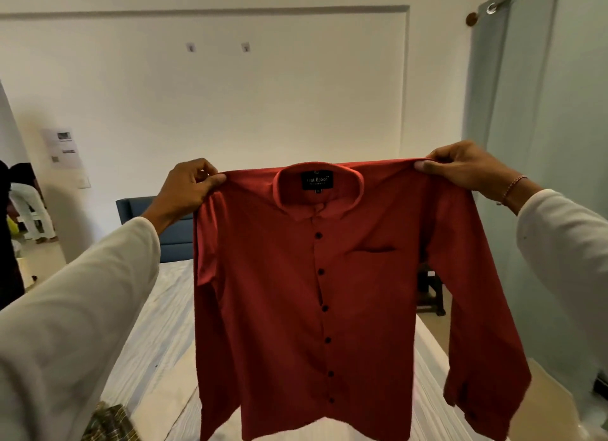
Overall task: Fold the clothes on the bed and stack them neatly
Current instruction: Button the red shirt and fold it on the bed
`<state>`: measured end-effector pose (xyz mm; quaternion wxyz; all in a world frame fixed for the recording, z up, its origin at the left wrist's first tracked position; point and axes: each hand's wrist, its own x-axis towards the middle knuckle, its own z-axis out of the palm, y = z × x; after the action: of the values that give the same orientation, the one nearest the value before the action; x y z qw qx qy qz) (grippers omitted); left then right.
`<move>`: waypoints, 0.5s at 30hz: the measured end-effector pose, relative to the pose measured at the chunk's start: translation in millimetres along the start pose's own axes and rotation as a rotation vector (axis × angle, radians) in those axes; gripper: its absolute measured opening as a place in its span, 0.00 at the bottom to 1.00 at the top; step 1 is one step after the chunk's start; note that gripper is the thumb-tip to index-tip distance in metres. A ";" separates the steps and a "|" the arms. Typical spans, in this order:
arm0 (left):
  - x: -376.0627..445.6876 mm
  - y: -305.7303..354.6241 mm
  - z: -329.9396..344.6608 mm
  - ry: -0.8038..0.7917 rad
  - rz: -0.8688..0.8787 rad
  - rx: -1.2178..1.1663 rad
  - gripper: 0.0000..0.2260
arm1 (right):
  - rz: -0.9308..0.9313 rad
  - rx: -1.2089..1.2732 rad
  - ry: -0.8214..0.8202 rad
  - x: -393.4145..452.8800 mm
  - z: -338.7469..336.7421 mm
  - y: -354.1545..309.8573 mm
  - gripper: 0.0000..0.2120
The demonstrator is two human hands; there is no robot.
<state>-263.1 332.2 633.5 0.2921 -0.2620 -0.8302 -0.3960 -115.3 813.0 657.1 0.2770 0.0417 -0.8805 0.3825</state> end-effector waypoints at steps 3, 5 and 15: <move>4.9 4.7 7.7 0.029 -0.066 0.183 0.09 | 0.035 -0.006 -0.165 -4.3 -2.8 0.5 0.12; 5.5 11.7 15.3 0.032 -0.121 0.369 0.09 | 0.093 0.023 -0.352 -8.6 -1.6 -1.4 0.12; -21.4 75.3 79.6 -0.576 -0.436 -0.258 0.13 | 0.098 0.467 -0.742 -43.1 66.8 -35.6 0.08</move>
<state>-220.2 433.7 615.7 -0.0798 -0.2144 -0.8579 -0.4601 -99.3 735.5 621.0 -0.0934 0.1960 -0.8111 0.5431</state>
